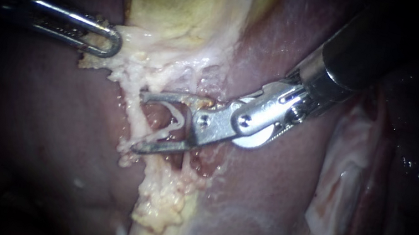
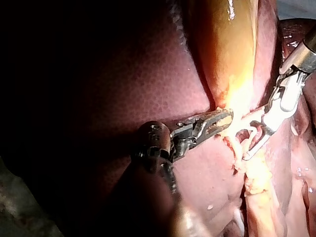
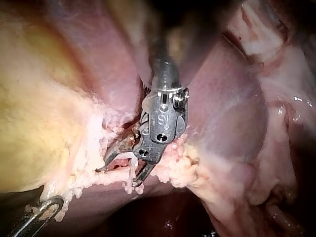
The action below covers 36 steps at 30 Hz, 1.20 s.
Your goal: Clipping third clip left tube
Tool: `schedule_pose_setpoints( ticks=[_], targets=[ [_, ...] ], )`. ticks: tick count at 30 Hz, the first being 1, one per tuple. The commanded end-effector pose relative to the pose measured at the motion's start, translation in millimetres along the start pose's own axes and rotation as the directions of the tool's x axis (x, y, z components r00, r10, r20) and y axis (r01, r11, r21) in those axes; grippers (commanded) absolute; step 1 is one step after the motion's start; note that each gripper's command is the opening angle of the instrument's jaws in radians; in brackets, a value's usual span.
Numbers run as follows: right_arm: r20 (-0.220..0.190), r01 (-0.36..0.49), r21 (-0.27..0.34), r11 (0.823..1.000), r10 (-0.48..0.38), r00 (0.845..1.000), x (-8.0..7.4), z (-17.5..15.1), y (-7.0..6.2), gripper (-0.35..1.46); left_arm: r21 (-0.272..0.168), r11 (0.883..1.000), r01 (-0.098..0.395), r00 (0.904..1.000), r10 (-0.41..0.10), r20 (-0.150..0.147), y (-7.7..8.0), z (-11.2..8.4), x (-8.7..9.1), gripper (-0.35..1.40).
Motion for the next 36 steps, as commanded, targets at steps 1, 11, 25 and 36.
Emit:
schedule_pose_setpoints(
  ticks=[1,11,25,36],
  targets=[
    [0.0,0.0,0.0,1.0,0.0,1.0,0.0,0.0,0.0,0.5,0.0,1.0,0.0,1.0,0.0,0.0,0.0,0.0,0.0,-0.35],
    [-0.006,-0.054,0.006,0.999,0.054,0.999,0.3,-1.1,-0.2,0.5,0.0,1.0,0.0,1.0,0.0,0.0,0.0,0.0,0.0,-0.35],
    [-0.031,-0.4,0.055,0.915,0.402,0.915,1.3,-4.5,-0.8,0.5,0.0,1.0,0.0,1.0,0.0,0.001,0.0,-0.2,0.0,-0.35],
    [-0.071,-0.593,0.124,0.795,0.603,0.794,1.9,-6.5,-1.0,0.5,-0.003,1.0,0.001,1.0,-0.001,0.002,0.1,-0.4,0.1,-0.35]
  ],
)
